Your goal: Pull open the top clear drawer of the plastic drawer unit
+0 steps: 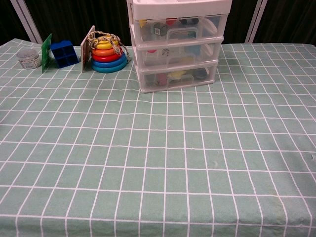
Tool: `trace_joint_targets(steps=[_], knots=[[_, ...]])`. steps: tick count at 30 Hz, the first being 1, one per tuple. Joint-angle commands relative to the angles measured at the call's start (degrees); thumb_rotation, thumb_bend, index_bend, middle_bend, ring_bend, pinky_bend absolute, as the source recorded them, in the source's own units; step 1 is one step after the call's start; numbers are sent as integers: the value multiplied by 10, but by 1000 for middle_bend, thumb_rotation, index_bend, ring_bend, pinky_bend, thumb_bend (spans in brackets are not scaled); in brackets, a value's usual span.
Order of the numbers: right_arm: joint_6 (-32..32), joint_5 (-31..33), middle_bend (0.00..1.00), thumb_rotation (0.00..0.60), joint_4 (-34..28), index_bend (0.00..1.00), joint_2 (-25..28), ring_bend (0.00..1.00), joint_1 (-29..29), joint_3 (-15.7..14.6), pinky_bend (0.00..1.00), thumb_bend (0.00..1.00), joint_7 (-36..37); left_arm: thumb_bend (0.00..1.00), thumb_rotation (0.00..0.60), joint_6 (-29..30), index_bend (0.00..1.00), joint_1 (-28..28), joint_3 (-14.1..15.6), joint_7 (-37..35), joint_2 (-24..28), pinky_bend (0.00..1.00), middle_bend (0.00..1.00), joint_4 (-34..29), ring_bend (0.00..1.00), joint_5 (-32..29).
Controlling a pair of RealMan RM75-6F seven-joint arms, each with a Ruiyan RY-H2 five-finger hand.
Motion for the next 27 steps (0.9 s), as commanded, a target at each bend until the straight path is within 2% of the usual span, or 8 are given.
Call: trace_joint_targets(steps=[1,8,11,12,17,22,27], knots=[[-4,1,0,600,0,0,-2,0,3,3,0,204,-4,29,600,0,211,-1,-2,-1,1,200,135,1,170,0],[-26,-2,26,600,-10,0,-13,0,23,13,0,216,5,25,600,-4,211,-2,1,-9,-5,201,136,6,169,0],[-42,8,145,600,-12,0,-47,3,42,30,15,221,18,23,600,0,211,-1,0,-17,-13,201,136,11,170,1],[-56,13,200,600,-14,0,-56,22,52,35,49,227,28,22,600,1,211,0,0,-19,-15,202,136,12,170,1],[-165,47,375,600,-15,0,-108,200,131,69,221,302,149,21,600,3,211,-1,1,-22,-16,203,138,14,170,7],[-309,99,585,600,-1,47,-142,455,217,101,435,346,303,21,600,8,211,3,2,-26,-11,202,140,12,169,7],[-409,137,665,600,36,56,-178,551,280,126,491,391,390,21,600,9,211,6,2,-29,-9,203,140,13,170,3]])
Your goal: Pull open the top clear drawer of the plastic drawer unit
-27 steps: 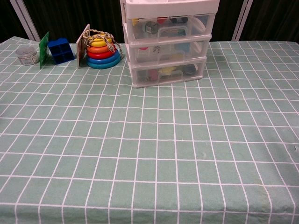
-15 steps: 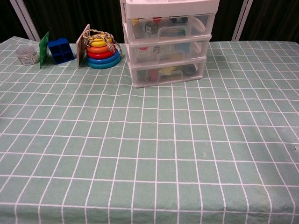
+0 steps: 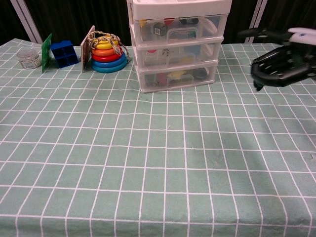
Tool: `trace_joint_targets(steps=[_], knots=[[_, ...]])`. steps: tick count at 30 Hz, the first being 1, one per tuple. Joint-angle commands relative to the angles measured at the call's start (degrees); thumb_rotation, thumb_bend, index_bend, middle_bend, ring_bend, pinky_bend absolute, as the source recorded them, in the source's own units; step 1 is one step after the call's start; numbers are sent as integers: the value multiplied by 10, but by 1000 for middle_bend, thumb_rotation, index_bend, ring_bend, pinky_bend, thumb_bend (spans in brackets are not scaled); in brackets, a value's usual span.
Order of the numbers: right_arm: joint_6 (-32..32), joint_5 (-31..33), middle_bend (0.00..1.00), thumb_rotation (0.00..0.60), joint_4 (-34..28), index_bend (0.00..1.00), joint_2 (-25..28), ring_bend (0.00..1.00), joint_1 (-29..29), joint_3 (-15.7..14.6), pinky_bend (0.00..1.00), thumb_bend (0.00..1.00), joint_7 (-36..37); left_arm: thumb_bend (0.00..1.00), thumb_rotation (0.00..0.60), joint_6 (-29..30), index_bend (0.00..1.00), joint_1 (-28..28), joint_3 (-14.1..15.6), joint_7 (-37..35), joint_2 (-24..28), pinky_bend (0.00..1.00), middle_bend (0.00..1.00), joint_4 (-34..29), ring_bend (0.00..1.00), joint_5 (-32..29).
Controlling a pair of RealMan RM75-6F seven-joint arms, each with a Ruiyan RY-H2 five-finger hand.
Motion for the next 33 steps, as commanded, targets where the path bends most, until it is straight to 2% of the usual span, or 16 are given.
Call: trace_joint_targets(steps=[1,8,19,33], knots=[[-102,52,675,600,44,57,-54,558,79,38,498,408,100,21,600,-1,211,1,0,-2,0,203,140,1,170,-2],[-143,80,698,600,106,60,-112,576,113,66,510,469,184,21,600,-5,211,2,-1,-6,1,203,140,6,170,-9],[-141,60,699,600,152,66,-139,576,125,83,510,477,266,21,600,-5,211,3,-3,-9,3,203,140,9,170,-13],[-159,55,699,600,195,84,-164,576,161,91,510,477,295,21,600,-7,211,3,-3,-8,5,202,140,7,170,-15]])
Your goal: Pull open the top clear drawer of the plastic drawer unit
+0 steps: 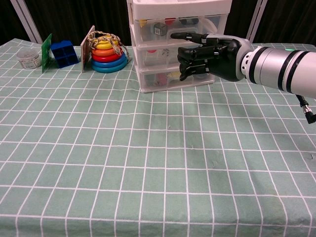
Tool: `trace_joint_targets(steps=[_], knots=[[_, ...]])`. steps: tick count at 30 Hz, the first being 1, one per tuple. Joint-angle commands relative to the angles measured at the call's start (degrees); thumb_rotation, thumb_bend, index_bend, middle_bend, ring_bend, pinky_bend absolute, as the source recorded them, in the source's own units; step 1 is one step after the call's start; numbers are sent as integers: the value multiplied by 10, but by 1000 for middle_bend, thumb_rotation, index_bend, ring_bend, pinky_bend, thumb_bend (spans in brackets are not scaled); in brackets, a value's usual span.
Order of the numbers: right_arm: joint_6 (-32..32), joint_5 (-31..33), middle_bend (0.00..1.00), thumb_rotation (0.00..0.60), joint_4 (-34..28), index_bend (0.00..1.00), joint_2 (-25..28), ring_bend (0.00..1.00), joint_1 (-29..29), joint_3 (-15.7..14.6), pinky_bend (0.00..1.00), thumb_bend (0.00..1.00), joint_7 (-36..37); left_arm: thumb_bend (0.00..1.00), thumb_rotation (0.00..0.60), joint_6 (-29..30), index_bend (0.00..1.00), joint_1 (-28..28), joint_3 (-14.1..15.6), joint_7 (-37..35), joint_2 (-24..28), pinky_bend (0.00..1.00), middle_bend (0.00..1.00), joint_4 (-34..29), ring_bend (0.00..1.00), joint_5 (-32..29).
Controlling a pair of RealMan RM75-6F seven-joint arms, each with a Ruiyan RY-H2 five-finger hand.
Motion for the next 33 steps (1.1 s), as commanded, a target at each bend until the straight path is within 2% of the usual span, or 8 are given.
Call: trace_joint_targets(steps=[1,21,33], knots=[[-3,3,699,600,6,86,-4,576,5,1,510,477,0,21,600,-1,211,0,0,0,0,202,140,1,170,-1],[-22,13,711,600,40,180,-23,587,34,12,510,477,14,20,600,-1,211,2,0,-1,2,202,141,0,169,-4],[-14,1,710,600,26,204,-18,587,28,-2,510,477,17,20,600,1,211,4,1,-1,1,203,140,1,170,-2]])
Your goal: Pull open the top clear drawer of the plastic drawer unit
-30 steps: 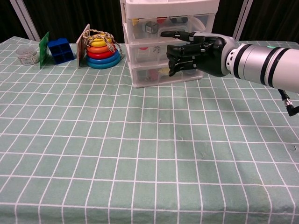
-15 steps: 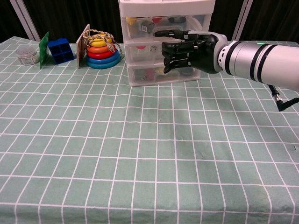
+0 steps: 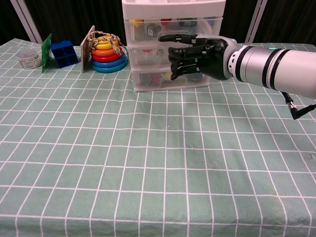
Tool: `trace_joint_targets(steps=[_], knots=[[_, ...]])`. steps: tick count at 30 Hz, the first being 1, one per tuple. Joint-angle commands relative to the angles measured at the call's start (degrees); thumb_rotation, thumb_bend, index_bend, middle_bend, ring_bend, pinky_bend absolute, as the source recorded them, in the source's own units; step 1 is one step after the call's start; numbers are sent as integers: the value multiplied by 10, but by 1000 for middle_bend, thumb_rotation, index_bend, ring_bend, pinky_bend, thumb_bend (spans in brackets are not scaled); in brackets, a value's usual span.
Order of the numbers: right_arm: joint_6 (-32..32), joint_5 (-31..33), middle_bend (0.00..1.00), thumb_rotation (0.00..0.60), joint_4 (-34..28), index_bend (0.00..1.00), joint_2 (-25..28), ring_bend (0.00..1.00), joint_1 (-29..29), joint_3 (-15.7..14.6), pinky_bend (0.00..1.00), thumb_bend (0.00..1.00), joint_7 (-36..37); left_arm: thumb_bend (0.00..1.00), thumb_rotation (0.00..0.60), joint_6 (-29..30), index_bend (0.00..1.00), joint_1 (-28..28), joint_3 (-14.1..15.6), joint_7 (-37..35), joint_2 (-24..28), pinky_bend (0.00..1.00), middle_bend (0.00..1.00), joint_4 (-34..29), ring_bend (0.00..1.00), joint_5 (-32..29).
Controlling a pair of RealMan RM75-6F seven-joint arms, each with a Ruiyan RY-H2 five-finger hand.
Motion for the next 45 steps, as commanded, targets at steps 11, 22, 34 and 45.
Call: trace_joint_targets(steps=[11,22,34,45], knots=[[34,-25,706,600,-48,63,29,585,-29,-39,510,477,-32,19,600,-2,211,-3,0,0,-2,203,141,0,170,4],[139,-47,717,600,-227,0,177,593,-90,-95,537,477,-355,19,600,2,211,0,1,-4,-1,202,141,2,170,6],[154,137,791,600,-333,9,253,662,-61,-42,636,477,-623,19,600,3,211,-1,2,-3,-3,202,140,-1,169,11],[80,273,831,600,-294,126,237,701,11,-32,662,488,-671,19,600,1,211,1,3,-2,-1,202,140,-2,170,8]])
